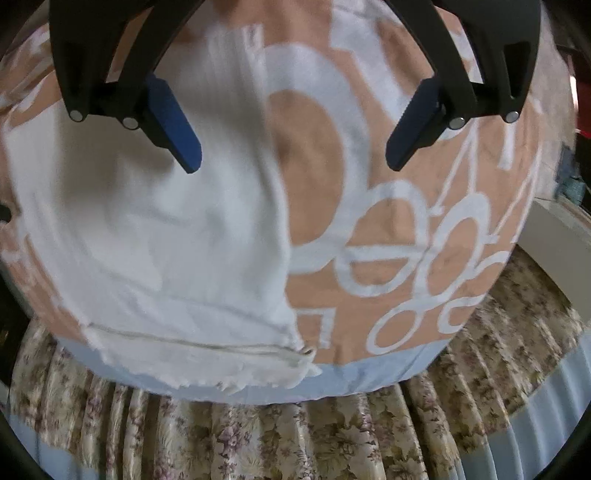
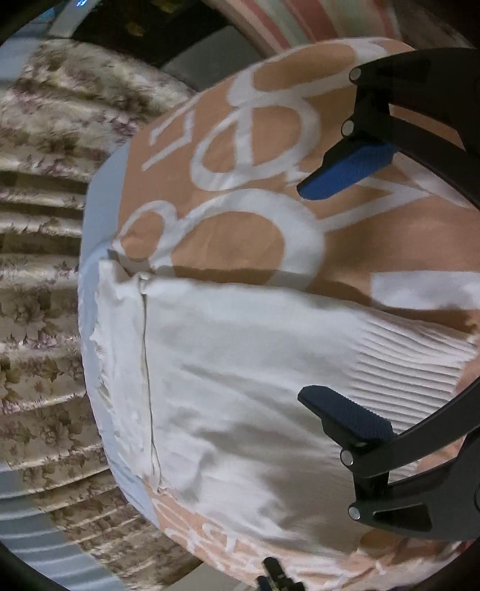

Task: Fold small clothes
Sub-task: 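Move both tools to the ribbed hem and grasp it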

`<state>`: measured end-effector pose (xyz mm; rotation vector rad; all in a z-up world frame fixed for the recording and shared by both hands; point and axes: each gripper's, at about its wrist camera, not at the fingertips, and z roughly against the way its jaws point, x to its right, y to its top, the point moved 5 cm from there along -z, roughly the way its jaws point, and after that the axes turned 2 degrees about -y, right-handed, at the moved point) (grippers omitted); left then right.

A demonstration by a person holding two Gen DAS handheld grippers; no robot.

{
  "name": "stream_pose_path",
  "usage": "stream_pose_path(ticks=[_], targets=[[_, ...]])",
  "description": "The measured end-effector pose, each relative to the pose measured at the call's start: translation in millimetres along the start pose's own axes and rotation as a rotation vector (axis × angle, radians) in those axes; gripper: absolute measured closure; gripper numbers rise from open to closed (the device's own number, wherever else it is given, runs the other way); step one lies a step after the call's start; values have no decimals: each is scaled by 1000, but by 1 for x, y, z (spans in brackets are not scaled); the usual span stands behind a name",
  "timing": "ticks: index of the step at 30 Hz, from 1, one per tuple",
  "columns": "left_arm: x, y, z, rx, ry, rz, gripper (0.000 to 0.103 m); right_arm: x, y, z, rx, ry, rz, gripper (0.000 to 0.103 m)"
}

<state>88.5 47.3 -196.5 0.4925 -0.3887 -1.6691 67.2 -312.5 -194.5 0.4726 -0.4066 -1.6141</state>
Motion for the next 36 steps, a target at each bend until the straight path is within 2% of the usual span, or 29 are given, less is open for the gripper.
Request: stream_pose_path(ticks=[2,3,4,5,7,9,13,15,16,18,21,25,29,36], targets=[[0,-12,-2,-35,3,-16,3,5,-9,-2,-52,51,-57,10],[-1,-17,-4,-53,-18,-13,3,6,-14,-2,-64,77,-72,16],[-3,-22,-5,-70,-45,10,3,5,-16,1,-60,88,-68,17],[-5,-26,-6,-78,-68,30,3,4,-19,3,-51,89,-63,16],[-8,-34,-10,-110,-133,76,3,1,-25,7,-47,100,-70,6],[-7,-39,-14,-139,-199,109,3,-2,-32,7,-70,126,-71,4],[7,-43,-13,-152,-227,70,3,-9,-41,4,-84,115,-23,4],[16,-44,-14,-153,-245,39,15,-12,-43,4,-78,97,-5,4],[19,-45,-14,-156,-250,27,34,-12,-44,4,-77,93,0,4],[23,-47,-16,-167,-230,3,40,-14,-45,4,-76,89,9,4],[23,-46,-16,-174,-243,0,48,-15,-45,5,-69,97,16,4],[26,-48,-12,-180,-281,-24,83,-16,-47,4,-83,104,17,4],[32,-49,-7,-173,-260,-62,92,-19,-54,2,-122,142,20,6],[31,-47,-10,-167,-275,-52,94,-24,-72,3,-199,219,25,19]])
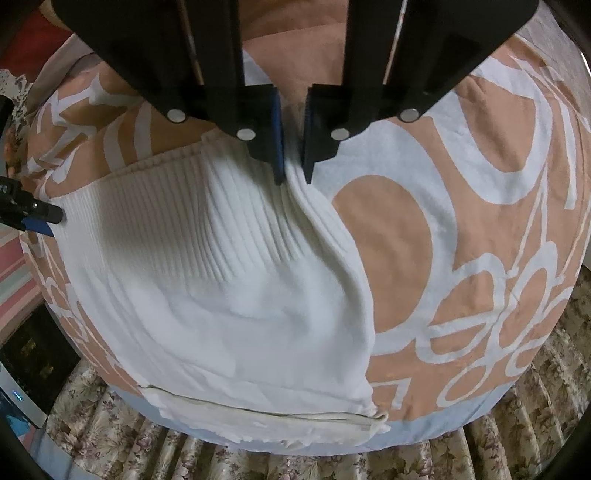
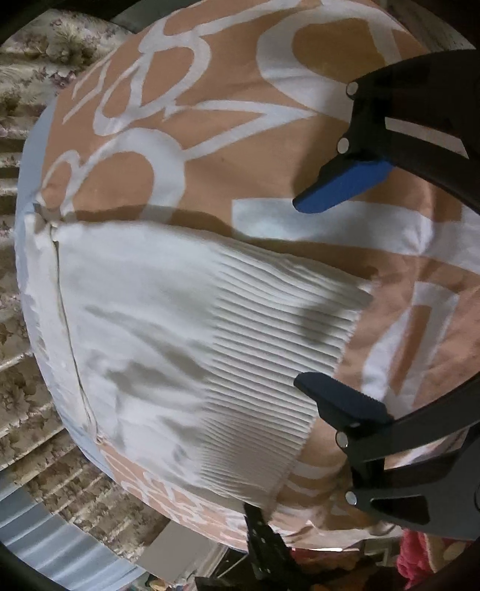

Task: Fold small clothes
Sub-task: 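Move both tools to the ribbed hem and grasp it, then fold the held hem up toward the collar with both tools, then open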

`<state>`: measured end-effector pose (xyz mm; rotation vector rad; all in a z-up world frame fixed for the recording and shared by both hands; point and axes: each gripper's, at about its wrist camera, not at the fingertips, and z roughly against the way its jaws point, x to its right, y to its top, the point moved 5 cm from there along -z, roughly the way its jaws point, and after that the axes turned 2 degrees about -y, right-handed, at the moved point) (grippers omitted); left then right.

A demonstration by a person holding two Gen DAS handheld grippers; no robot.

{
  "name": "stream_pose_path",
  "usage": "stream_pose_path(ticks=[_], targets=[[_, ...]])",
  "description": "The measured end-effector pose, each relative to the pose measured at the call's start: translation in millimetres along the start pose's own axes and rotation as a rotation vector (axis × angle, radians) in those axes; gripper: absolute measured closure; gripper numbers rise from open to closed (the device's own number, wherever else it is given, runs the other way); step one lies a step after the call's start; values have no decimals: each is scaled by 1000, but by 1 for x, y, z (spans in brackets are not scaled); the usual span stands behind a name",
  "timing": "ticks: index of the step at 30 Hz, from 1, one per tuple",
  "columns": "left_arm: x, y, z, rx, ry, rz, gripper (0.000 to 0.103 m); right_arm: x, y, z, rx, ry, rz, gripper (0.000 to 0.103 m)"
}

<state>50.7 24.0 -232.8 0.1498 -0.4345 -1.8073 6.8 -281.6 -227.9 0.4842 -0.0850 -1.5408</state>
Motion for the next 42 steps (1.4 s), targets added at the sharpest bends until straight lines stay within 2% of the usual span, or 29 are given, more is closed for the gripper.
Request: stream_pose_path(ticks=[1,3,4,5,9,13,16,22,24,27,30,36,42], targets=[[1,0,0,2,3,-6,94,-1,0,-1,-6,2,-1,22],[1,0,0,6,7,-18,94,-2,1,-2,-14,13,-3,43],[1,0,0,8,7,-21,94,-5,1,-3,-32,14,13,49],[1,0,1,10,3,-20,95,-9,1,-5,-41,7,37,62],[-1,-2,4,28,-18,-16,96,-26,2,-4,-59,-18,157,91],[-5,-6,10,33,-7,-3,96,-32,6,7,4,-21,228,93],[-8,-10,24,51,-9,13,97,-26,7,16,15,-27,234,93],[-11,-12,24,52,9,-6,97,-12,5,23,2,-26,207,93],[-14,-5,26,81,10,5,97,-9,4,15,-11,-33,203,93],[-16,20,38,169,1,8,97,-13,11,14,16,-37,216,93],[-17,54,39,240,20,4,97,-13,34,28,105,-27,218,93],[-27,129,23,341,72,19,97,-7,114,37,311,-59,187,93],[-36,198,6,393,153,-50,97,0,186,14,414,-84,188,93]])
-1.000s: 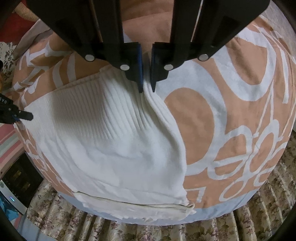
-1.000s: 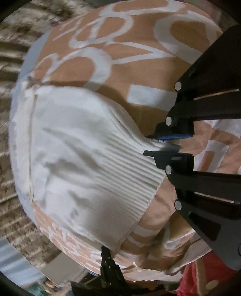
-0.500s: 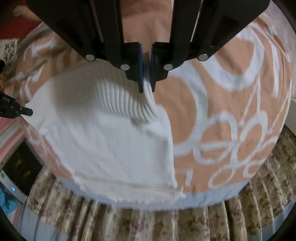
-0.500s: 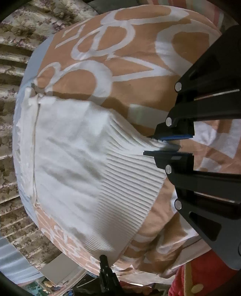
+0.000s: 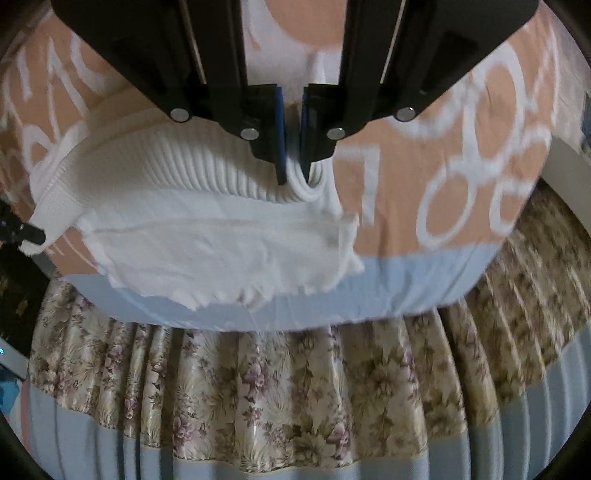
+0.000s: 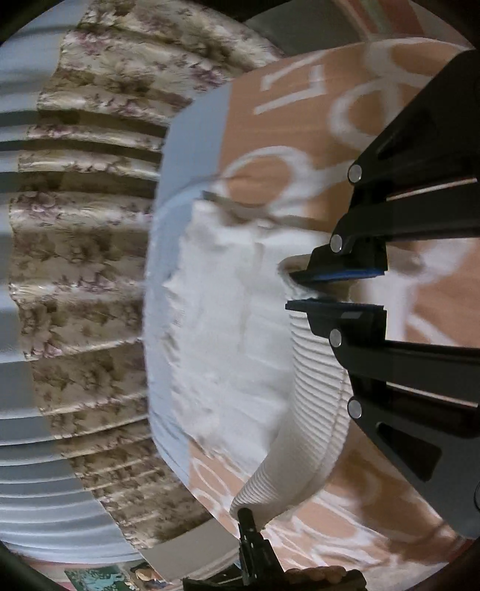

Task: Fold small clothes
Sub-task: 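Fold the held hem up toward the collar with both tools, then open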

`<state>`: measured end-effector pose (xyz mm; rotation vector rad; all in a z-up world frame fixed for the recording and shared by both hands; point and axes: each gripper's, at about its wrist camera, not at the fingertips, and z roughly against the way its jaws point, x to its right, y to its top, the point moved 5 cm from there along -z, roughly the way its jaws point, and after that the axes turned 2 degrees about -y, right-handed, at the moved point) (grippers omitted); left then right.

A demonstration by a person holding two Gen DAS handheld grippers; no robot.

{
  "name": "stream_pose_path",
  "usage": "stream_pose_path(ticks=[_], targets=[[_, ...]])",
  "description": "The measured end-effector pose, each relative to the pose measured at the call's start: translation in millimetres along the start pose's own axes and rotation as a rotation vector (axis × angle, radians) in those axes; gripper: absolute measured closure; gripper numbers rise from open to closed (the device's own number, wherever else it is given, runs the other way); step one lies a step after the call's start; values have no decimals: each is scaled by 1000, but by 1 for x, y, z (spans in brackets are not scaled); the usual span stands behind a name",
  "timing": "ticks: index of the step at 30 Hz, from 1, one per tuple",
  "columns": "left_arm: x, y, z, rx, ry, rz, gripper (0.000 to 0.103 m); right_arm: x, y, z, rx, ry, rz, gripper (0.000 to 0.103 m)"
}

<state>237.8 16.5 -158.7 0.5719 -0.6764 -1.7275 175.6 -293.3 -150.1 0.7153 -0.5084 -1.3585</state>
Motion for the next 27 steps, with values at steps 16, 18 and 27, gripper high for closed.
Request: stream_pose_path(ticks=[16,18,27], targets=[[-27,91,-142,-87,6,-25,96,60,109,-133,-39,-8,-129,100],[-27,87,-156,-116,5,-32,96,69,112,-147,-56,-12,-149,99],[-44,100,-169,-184,-50,30,73,78,104,-188,-122,6,-150,97]])
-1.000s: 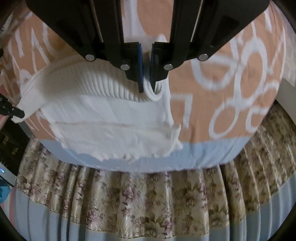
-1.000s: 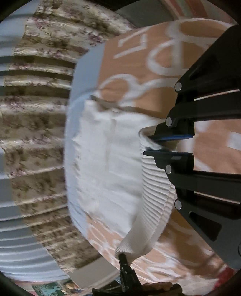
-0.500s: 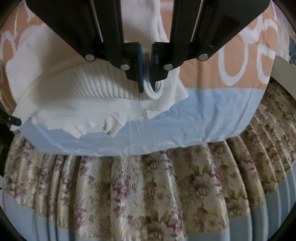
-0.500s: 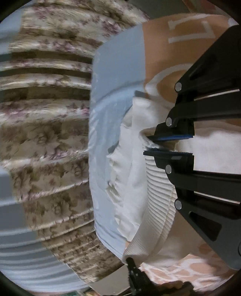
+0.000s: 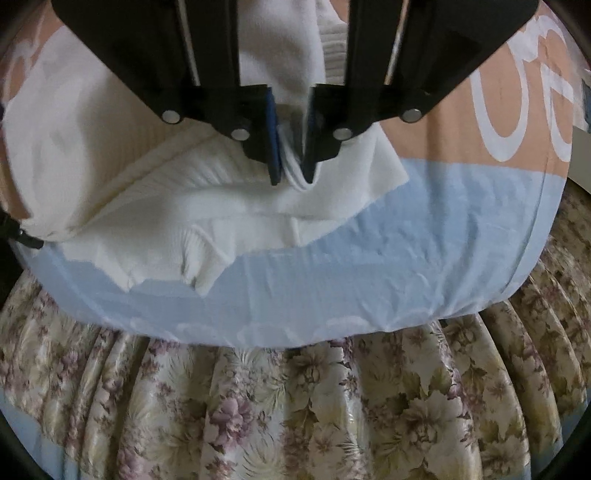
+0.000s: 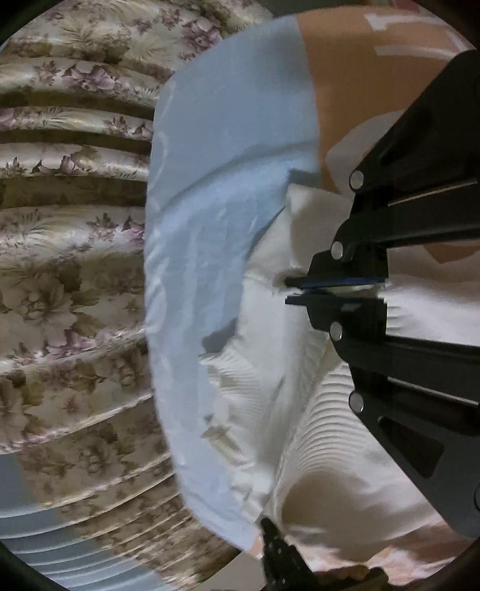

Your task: Fold small clothes

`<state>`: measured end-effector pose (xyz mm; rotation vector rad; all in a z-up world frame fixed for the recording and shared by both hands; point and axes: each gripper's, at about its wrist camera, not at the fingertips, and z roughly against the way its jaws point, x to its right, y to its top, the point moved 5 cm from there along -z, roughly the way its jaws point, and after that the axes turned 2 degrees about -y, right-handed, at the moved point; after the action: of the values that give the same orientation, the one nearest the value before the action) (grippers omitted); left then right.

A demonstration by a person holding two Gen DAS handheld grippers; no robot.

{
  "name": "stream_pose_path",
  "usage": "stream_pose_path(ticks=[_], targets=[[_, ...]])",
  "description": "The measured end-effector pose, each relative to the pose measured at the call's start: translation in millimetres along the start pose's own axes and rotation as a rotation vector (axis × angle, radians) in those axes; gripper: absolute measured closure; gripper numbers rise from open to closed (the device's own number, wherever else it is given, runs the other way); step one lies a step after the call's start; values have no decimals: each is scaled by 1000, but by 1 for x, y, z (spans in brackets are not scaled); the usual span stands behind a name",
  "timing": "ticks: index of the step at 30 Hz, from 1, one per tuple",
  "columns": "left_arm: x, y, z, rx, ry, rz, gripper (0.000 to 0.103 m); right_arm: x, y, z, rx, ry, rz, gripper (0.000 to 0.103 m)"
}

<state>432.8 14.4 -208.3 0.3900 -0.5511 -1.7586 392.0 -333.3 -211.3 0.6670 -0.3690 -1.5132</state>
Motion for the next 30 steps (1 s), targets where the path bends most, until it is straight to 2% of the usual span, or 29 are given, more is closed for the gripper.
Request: stream_pose_path(ticks=[1,2,3,4,5,8,13,15,16,17,18,19,20,21,23,25,26,27,28,30], targets=[[-3,4,5,21,29,2,40,2,2,1,1,16,-20,93],[-8,8,14,63,68,0,24,5,5,6,19,31,-42,81],[-12,10,21,95,83,-5,24,6,7,11,37,30,-51,57],[-17,12,28,115,91,-7,24,9,10,18,67,27,-60,48],[-20,14,30,117,95,3,24,12,12,25,89,30,-69,44],[-29,11,31,106,71,45,24,22,13,37,106,22,-85,43],[-16,-4,9,47,55,8,25,19,0,31,73,40,-62,40],[-8,-8,-8,6,61,-14,37,11,-7,23,47,41,-27,40],[-6,-10,-13,-7,64,-15,58,7,-10,18,33,39,-10,40],[-5,-10,-18,-18,59,-11,71,3,-12,13,24,35,3,41],[-4,-10,-19,-10,62,-12,78,-3,-13,7,10,23,24,45],[-3,-9,-18,4,70,-23,95,-5,-13,3,5,14,35,49],[0,-8,-19,1,54,-36,96,-7,-12,0,2,2,50,58],[0,-8,-20,2,67,-42,97,-10,-12,-3,1,-11,64,70],[0,-7,-16,26,90,-58,97,-14,-13,-12,-28,-39,103,88],[-3,-7,-8,61,109,-47,98,-18,-11,-13,-9,-53,143,92],[-9,-6,-5,76,126,-27,103,-20,-10,-9,15,-60,164,93],[-16,-4,-6,79,161,-18,103,-20,-7,-5,45,-72,177,93],[-25,-3,-9,74,180,1,103,-17,-4,0,73,-86,170,93],[-37,-3,-18,34,169,33,103,-9,1,1,89,-95,137,93]])
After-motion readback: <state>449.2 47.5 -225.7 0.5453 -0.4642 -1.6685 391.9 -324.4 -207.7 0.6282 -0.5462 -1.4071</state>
